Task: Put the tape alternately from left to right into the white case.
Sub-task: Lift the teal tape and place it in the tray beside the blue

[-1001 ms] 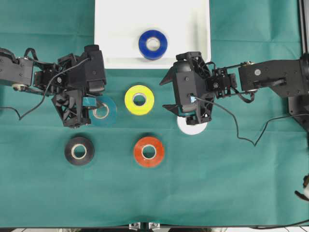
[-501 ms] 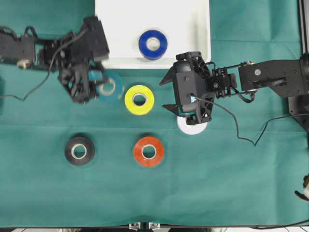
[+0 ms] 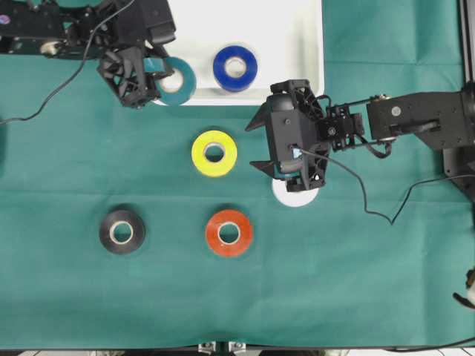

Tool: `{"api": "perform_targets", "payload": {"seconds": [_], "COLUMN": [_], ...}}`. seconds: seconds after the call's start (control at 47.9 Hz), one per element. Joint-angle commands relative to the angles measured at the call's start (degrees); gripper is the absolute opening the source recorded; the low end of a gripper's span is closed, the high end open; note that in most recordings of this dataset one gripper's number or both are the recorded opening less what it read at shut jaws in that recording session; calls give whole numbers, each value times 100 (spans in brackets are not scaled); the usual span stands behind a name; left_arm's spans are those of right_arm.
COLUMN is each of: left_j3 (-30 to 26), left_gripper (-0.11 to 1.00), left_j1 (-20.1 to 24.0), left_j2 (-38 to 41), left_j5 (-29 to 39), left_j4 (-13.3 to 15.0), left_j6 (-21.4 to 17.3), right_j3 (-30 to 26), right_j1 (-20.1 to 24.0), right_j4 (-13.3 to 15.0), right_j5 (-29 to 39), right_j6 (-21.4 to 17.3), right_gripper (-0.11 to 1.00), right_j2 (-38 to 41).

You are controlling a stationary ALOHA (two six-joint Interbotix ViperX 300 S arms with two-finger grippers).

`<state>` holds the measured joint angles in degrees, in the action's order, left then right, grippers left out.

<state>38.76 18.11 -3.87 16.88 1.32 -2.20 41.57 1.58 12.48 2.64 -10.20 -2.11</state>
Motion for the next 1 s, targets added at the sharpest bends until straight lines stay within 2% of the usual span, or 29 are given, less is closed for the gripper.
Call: {"api": "perform_targets", "payload": {"seconds": [0.0,0.48,0.98], "left_j3": [-176,-387,-360], "left_gripper": [-4,-4,-2], "left_j1": [79,360,352], "left_j2": [88,519,483], "left_j5": [-53,-53,-53], "left_j4": [-9,-9,-9], "left_j6": [-53,-826,-905], "right_j3": [-53,-53,-53], "right_j1": [26,53,53], "right_j4": [0,0,-9], "right_j5": [-62,-62,-53], "right_j6": [-9,-9,-9], "right_gripper": [78,78,78], "right_j2": [-141,-141,-141]}}
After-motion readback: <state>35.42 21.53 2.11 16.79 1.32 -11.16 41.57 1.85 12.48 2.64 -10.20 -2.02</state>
